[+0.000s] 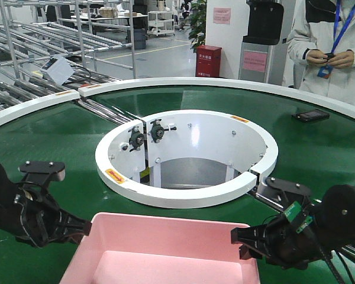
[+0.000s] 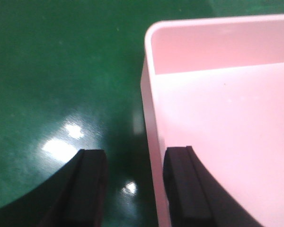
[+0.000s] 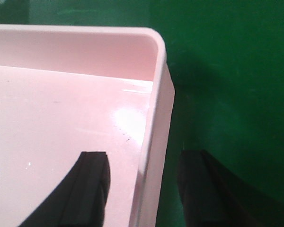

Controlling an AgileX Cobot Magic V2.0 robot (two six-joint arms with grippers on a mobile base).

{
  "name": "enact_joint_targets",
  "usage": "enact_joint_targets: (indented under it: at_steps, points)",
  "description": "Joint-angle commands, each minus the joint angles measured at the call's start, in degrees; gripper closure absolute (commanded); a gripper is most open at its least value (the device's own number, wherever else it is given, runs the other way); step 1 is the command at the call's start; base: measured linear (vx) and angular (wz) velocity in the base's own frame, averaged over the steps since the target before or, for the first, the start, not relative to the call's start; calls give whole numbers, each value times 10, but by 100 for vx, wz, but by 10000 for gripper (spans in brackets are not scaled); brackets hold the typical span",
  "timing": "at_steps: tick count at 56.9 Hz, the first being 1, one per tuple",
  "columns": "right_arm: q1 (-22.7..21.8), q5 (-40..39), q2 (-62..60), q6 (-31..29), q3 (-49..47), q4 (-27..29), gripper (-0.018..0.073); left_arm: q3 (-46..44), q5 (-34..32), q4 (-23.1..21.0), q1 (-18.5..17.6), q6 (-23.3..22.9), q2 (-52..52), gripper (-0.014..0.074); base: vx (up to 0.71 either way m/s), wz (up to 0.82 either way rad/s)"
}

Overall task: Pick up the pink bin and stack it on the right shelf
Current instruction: 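Lower both grippers onto opposite side walls of the pink bin, then close both grippers on the bin walls and lift the pink bin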

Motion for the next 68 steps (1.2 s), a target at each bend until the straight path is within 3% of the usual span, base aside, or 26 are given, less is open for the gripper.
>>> enact_joint_targets:
  at_steps: [1, 11, 23, 38, 48, 62, 68]
  points:
    - [0, -20, -8, -14, -21, 13, 153, -21, -18, -18, -3, 8, -8, 178, 0, 0]
    - [0, -7, 12, -33, -21, 23, 153, -21, -11, -23, -3, 13, 19, 178, 0, 0]
    - [0, -8, 37, -33, -21, 27, 153, -19, -2, -65, -3, 15, 52, 178, 0, 0]
    - [0, -5, 43, -33, -19, 29, 199, -19, 22, -64, -3, 15, 69, 196, 0, 0]
    - [0, -1, 43, -33, -19, 30, 302, -19, 26, -69, -3, 15, 69, 307, 0, 0]
    - [-1, -4, 37, -33, -20, 51, 567, -19, 56, -107, -3, 15, 69, 609, 0, 0]
    - [-2, -2, 12, -33, -21, 56, 573, -20, 94, -123, -3, 13, 58, 606, 0, 0]
